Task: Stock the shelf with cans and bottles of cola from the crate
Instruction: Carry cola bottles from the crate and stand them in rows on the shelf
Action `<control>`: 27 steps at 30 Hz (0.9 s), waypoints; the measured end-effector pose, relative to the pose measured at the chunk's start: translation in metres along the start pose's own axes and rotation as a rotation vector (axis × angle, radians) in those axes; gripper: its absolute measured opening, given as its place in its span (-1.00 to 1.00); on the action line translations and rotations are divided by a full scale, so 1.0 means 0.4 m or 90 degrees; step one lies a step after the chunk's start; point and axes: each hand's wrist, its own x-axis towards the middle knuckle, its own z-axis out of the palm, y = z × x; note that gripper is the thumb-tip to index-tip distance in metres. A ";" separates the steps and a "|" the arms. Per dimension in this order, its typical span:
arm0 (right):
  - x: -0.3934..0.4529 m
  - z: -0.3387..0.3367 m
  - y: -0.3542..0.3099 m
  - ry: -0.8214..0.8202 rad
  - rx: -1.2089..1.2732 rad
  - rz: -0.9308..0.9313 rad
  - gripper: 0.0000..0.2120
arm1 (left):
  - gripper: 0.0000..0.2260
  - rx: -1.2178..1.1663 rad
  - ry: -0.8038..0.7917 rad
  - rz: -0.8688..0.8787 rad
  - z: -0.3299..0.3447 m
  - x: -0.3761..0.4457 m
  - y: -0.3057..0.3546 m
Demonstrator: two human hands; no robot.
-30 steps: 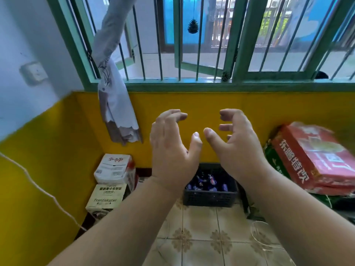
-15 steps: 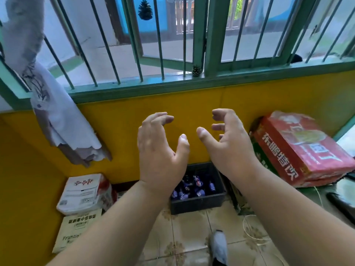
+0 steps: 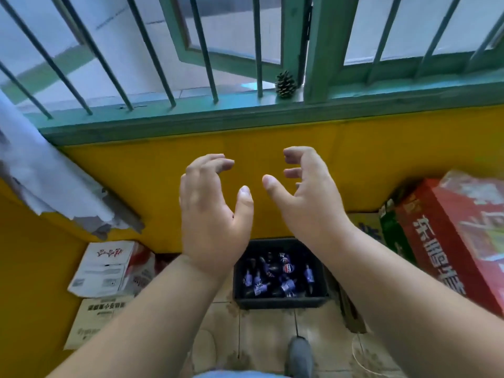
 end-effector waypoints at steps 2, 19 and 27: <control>0.037 0.039 0.057 -0.013 0.003 0.021 -0.50 | -0.67 0.006 -0.015 -0.016 0.056 0.001 -0.040; -0.008 0.557 0.827 -0.089 0.005 0.383 -0.49 | -0.69 -0.026 -0.291 -0.258 0.606 -0.381 -0.654; -0.065 0.806 1.212 -0.146 -0.002 0.493 -0.64 | -0.71 0.004 -0.377 -0.271 0.859 -0.602 -0.901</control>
